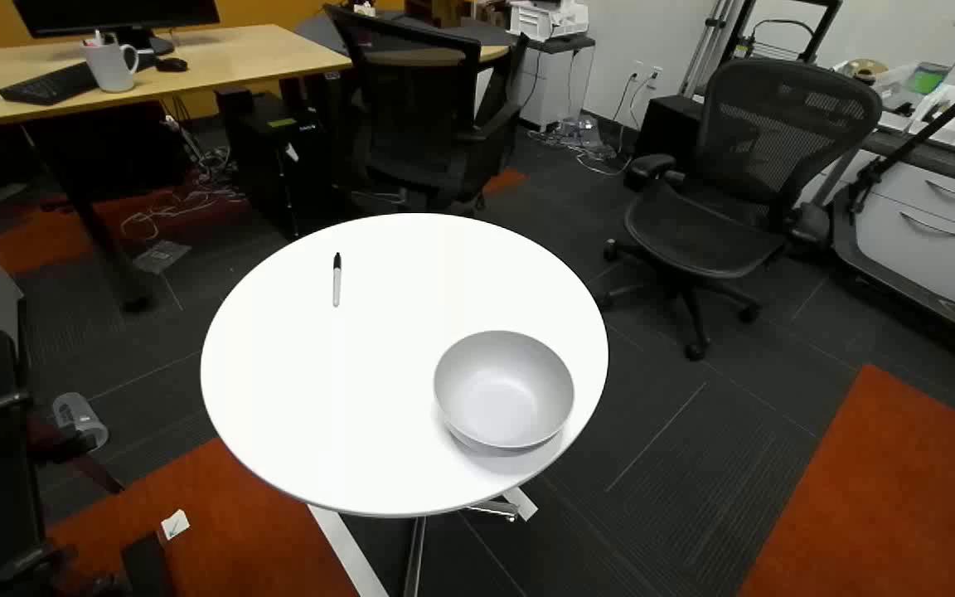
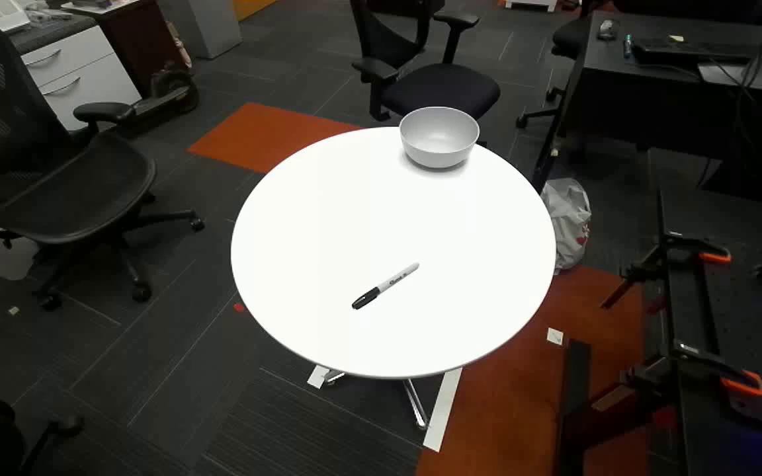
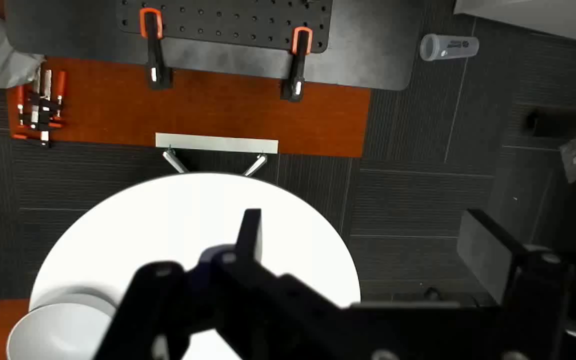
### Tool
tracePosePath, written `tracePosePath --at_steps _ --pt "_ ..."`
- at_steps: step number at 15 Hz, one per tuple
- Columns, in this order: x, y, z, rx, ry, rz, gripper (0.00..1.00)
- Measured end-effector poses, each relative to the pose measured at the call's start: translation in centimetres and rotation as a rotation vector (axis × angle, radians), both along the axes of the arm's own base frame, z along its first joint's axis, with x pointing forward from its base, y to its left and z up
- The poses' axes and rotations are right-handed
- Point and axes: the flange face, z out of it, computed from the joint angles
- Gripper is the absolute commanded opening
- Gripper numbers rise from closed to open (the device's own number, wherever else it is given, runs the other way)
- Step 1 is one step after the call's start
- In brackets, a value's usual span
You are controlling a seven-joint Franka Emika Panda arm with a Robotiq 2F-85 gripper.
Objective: Move the pen to the right
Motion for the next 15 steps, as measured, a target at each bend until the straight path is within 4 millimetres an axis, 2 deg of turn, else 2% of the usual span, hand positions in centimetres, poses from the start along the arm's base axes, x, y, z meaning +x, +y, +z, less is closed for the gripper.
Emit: tracePosePath --at_steps 9,12,15 --pt "0.4 0.0 0.2 0.001 -0.023 0.006 1.0" --pt "3.5 -0.3 0.0 -0.038 -0.145 0.082 1.0" --pt "8.8 0.0 -2.5 -0.094 -0.224 0.211 1.0"
